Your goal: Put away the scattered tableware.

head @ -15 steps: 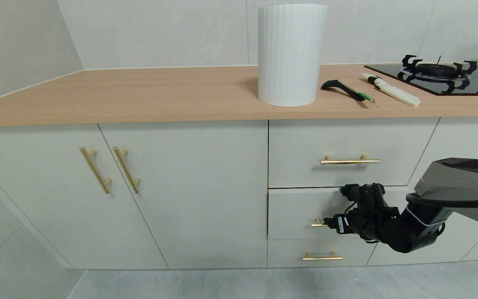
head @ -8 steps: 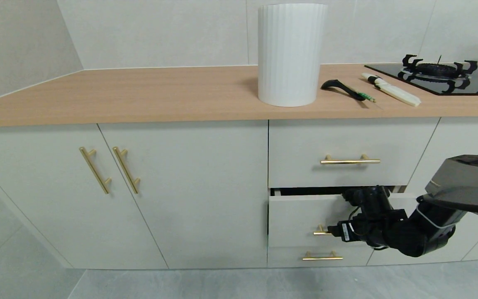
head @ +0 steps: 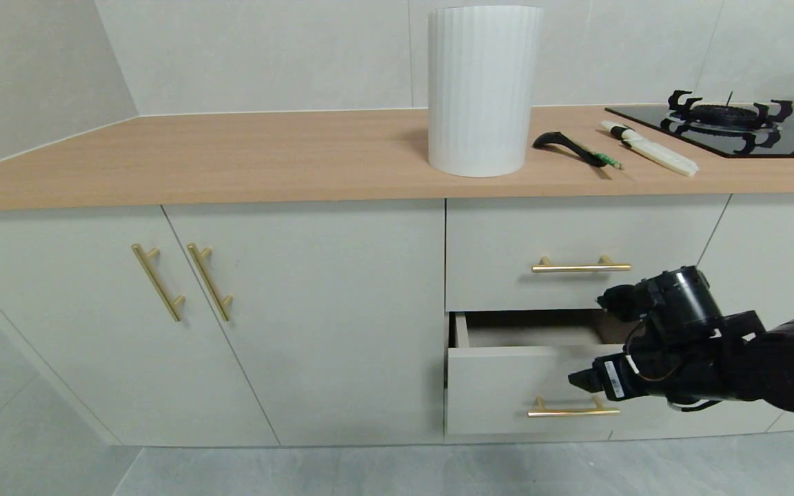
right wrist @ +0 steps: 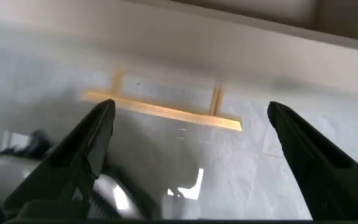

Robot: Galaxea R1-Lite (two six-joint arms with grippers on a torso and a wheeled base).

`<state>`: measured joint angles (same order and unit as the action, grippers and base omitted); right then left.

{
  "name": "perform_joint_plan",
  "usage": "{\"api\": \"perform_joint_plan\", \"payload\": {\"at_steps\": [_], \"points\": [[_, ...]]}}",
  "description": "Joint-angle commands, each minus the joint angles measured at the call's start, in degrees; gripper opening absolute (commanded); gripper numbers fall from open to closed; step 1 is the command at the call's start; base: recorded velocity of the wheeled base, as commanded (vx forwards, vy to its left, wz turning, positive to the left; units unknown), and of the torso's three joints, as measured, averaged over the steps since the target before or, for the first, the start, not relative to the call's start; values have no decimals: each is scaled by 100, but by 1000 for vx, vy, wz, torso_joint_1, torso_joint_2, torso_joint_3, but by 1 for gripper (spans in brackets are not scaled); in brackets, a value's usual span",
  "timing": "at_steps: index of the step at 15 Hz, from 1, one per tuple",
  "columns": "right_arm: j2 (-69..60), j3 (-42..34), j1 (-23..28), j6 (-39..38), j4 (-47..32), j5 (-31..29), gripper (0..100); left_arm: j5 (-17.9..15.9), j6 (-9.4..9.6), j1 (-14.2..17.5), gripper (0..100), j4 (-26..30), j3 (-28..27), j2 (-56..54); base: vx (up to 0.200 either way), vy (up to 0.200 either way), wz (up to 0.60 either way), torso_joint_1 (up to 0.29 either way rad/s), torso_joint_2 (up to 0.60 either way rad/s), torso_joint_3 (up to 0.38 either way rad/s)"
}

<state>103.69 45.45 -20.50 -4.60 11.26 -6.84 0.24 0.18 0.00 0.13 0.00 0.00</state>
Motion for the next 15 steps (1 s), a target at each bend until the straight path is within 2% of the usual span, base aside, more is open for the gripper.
{"api": "perform_joint_plan", "payload": {"at_steps": [1,6,9,15], "points": [[-772,474,-85,-6,-335,-2,100,2,-1,0,100,4,0,0,0,0,0,0,0,0],[160,817,-235,-33,-212,-98,100,2,-1,0,100,-5,0,0,0,0,0,0,0,0],[617,773,-235,-200,552,-344,100,2,-1,0,100,4,0,0,0,0,0,0,0,0],[1100,808,-208,-287,957,-415,100,2,-1,0,100,-5,0,0,0,0,0,0,0,0]]}}
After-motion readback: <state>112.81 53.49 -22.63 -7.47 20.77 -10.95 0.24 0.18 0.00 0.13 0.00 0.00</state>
